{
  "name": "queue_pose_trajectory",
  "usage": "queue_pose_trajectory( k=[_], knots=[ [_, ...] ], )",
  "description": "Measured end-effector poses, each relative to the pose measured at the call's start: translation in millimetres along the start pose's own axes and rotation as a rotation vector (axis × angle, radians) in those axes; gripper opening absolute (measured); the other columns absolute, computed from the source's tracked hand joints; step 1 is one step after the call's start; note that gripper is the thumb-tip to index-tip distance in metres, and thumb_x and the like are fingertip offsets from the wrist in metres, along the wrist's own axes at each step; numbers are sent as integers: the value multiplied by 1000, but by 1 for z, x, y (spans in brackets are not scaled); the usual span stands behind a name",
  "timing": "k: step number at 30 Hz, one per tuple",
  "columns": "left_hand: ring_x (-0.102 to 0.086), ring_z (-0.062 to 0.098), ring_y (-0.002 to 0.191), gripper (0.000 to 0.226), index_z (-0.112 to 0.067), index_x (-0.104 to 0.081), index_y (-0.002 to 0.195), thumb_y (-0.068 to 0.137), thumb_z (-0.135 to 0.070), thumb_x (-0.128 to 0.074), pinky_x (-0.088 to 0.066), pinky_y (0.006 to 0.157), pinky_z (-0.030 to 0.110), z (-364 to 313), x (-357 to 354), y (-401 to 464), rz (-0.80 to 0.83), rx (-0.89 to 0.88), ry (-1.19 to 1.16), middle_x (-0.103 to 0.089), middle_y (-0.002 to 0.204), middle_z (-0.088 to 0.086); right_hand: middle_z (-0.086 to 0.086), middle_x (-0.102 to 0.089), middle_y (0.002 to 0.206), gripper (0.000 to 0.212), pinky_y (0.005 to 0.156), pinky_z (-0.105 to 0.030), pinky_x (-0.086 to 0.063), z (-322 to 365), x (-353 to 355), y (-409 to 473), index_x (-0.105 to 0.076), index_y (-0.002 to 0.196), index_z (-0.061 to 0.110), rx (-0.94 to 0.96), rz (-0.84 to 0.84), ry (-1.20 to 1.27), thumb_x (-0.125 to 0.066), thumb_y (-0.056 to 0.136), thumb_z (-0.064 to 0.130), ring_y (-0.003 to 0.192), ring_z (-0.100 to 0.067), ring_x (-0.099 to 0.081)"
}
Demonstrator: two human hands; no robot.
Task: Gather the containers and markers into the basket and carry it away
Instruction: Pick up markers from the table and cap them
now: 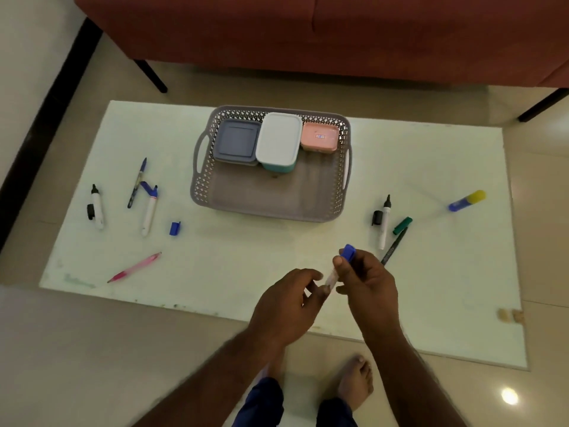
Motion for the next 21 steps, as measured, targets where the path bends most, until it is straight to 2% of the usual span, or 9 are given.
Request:
queue_pose_trajectory(
  k=[4,6,8,9,12,16,19,21],
  knots=[
    [-58,-6,77,31,-35,-60,117,93,-52,-52,-45,70,16,26,-1,-9,20,50,36,-61,97,-20,1,-67,80,11,75,-48,-60,-31,45,23,-63,85,36,-137,-261,-137,-60,94,41,79,-27,-68],
    [-58,-4,77,30,-33,-61,117,93,-50,-54,-46,72,18,33,-9,-11,50,56,53,-62,95,-20,0,-67,83,16,74,-41,-56,-48,81,34,-64,96,30,-192,-367,-266,-57,95,44,79,-26,-68],
    [-59,-3,77,28,-33,-62,115,93,-49,-54,-47,73,21,38,-15,-13,76,78,56,-62,93,-21,6,-65,79,32,62,-25,-46,-64,110,45,-61,113,22,-257,-436,-335,-61,92,46,76,-19,-66],
    [-60,-3,77,27,-34,-61,115,93,-49,-54,-46,72,21,37,-20,-14,90,86,59,-61,93,-22,11,-61,76,37,58,-22,-39,-70,122,50,-57,116,20,-292,-458,-367,-65,89,45,75,-16,-64],
    [-60,-1,76,26,-35,-61,114,93,-49,-54,-46,71,22,33,-34,-12,126,87,63,-62,93,-21,13,-53,73,40,59,-27,-36,-85,138,69,-54,111,19,-355,-402,-507,-69,86,46,74,-17,-58],
    [-62,2,70,25,-34,-60,113,94,-49,-53,-52,69,27,21,-55,-3,190,70,60,-62,94,-19,9,-55,82,35,60,-27,-38,-91,141,91,-52,96,24,-294,-370,-650,-70,83,51,70,-12,-52],
    [-61,1,72,27,-34,-60,115,94,-49,-52,-50,72,26,13,-66,2,226,46,92,-62,95,-19,7,-58,87,36,52,-20,-32,-96,141,94,-52,95,24,-279,-397,-634,-70,81,53,64,-2,-46],
    [-59,0,74,27,-33,-59,115,94,-49,-53,-46,71,25,9,-71,6,232,34,128,-61,96,-20,7,-57,93,42,54,-18,-32,-99,142,90,-55,101,23,-301,-395,-587,-71,80,55,67,-3,-48]
  ],
)
Point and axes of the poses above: each hand's wrist, its own y-axis towards the middle knuckle, its own x-axis out of the back of the hand, z = x × y, the point moved 7 cm from there along y, towards the middle knuckle
